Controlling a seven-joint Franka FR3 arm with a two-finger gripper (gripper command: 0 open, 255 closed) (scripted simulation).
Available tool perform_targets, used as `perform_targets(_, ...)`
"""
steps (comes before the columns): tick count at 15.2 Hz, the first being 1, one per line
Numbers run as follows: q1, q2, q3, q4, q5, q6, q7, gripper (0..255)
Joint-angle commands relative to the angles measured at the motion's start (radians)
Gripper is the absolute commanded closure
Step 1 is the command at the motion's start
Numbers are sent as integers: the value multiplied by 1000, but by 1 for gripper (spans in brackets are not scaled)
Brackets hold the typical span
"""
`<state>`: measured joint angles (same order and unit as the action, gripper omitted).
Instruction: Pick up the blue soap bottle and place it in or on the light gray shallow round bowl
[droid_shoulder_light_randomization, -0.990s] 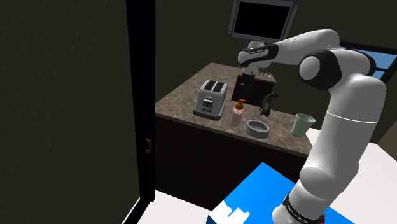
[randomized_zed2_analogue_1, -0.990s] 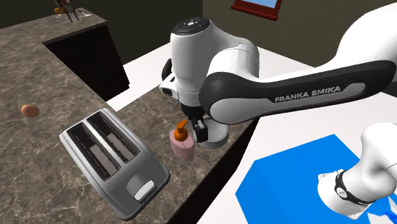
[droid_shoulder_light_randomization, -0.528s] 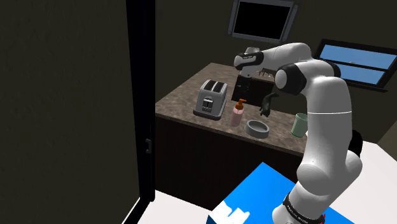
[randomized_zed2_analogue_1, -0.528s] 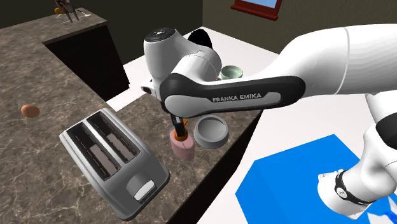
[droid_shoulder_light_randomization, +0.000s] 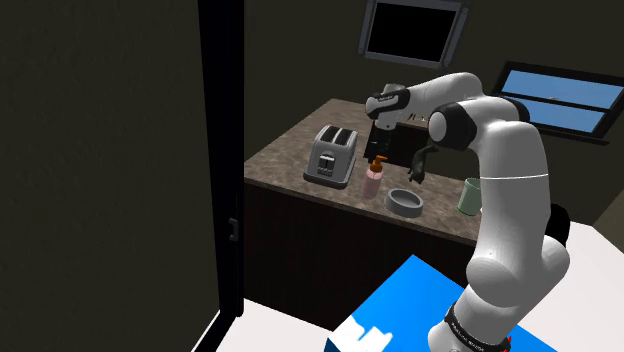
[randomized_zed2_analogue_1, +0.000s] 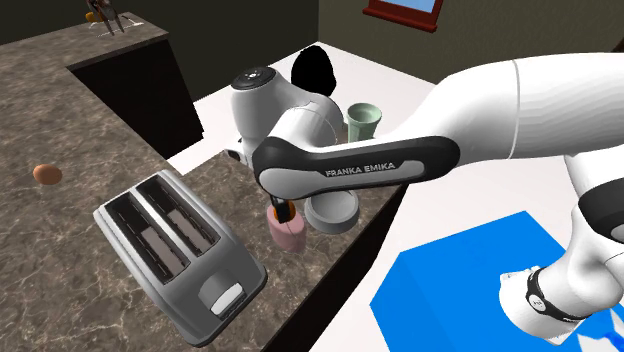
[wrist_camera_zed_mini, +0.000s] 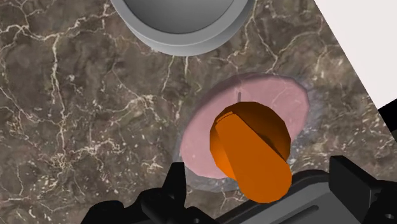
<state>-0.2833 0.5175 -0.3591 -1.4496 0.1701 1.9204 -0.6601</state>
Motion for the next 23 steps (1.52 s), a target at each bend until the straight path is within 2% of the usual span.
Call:
perform_targets(1, 1, -1, 0, -8, 0, 7, -1, 0)
perform_targets(7, 1, -1, 0, -7, 0, 7, -1, 0)
perform_targets(8, 1, -1, 0, -7, 0, 7, -1, 255)
perform_targets(17, 1, -1, 0, -8, 0, 7, -1, 255)
perform_targets(23, -1, -17, -4, 49, -7, -65, 4, 255)
